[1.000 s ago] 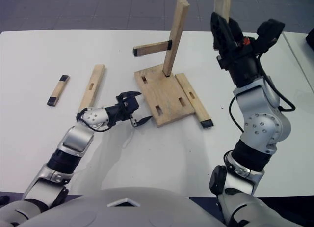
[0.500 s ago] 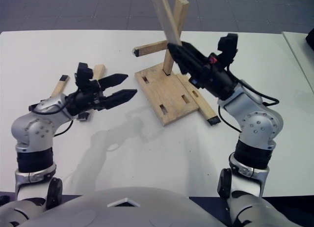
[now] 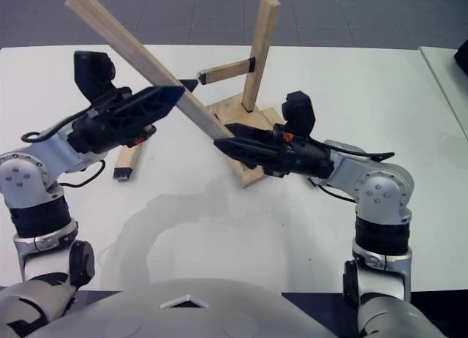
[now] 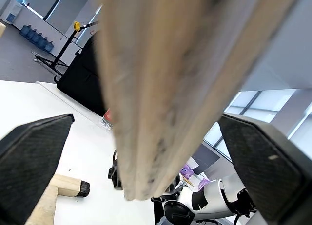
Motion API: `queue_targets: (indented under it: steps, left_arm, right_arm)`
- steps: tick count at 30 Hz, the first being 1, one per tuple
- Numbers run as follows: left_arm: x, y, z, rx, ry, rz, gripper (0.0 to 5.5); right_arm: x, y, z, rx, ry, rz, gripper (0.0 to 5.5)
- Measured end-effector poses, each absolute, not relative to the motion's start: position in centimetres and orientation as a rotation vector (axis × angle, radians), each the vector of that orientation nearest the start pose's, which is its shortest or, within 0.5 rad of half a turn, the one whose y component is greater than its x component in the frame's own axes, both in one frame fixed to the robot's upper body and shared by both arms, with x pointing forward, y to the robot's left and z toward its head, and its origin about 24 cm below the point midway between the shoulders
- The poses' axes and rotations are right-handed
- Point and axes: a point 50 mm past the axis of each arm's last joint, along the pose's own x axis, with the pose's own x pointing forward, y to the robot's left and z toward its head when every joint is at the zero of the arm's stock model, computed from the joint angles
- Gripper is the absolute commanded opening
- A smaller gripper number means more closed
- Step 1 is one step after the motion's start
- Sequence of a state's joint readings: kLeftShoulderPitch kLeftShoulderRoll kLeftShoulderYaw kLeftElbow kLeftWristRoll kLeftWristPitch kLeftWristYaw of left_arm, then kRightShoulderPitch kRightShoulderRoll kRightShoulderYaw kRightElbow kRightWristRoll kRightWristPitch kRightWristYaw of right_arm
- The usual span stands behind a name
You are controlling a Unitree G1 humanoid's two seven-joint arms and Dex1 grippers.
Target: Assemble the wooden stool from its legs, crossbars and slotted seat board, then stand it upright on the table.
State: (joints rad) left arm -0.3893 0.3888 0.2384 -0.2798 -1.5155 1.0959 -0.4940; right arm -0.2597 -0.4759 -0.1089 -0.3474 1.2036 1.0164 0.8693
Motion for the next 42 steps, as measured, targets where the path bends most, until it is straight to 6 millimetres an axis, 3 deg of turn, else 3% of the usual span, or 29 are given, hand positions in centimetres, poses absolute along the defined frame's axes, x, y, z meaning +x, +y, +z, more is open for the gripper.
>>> queue_targets:
  steps: [11,16,18,26,27,37,42]
  left_arm:
    - [25.2,14.6,19.1,-0.758,0.174,-1.304,3.22]
    - [25.3,14.5,18.9,-0.734,0.179,-1.314,2.64]
    - [25.2,14.5,18.6,-0.722,0.183,-1.328,2.06]
    - [25.0,14.8,18.5,-0.717,0.176,-1.342,2.06]
    - [25.0,14.8,18.4,-0.718,0.177,-1.341,2.06]
    - [27.1,17.5,19.0,-0.73,0.058,-1.156,2.04]
    - [28.2,18.2,18.1,-0.599,-0.023,-0.975,2.04]
  right_arm:
    - [23.2,-13.6,15.1,0.475,0.197,1.401,2.11]
    - [23.2,-13.4,15.2,0.467,0.188,1.41,2.11]
    - [23.1,-13.3,15.4,0.469,0.183,1.421,2.11]
    - [23.0,-13.2,15.4,0.477,0.201,1.437,2.11]
    - [22.9,-13.2,15.4,0.476,0.201,1.436,2.5]
    - [22.1,-15.8,14.6,0.353,0.275,1.312,3.98]
    - [23.4,-18.3,13.9,0.204,0.302,1.088,4.79]
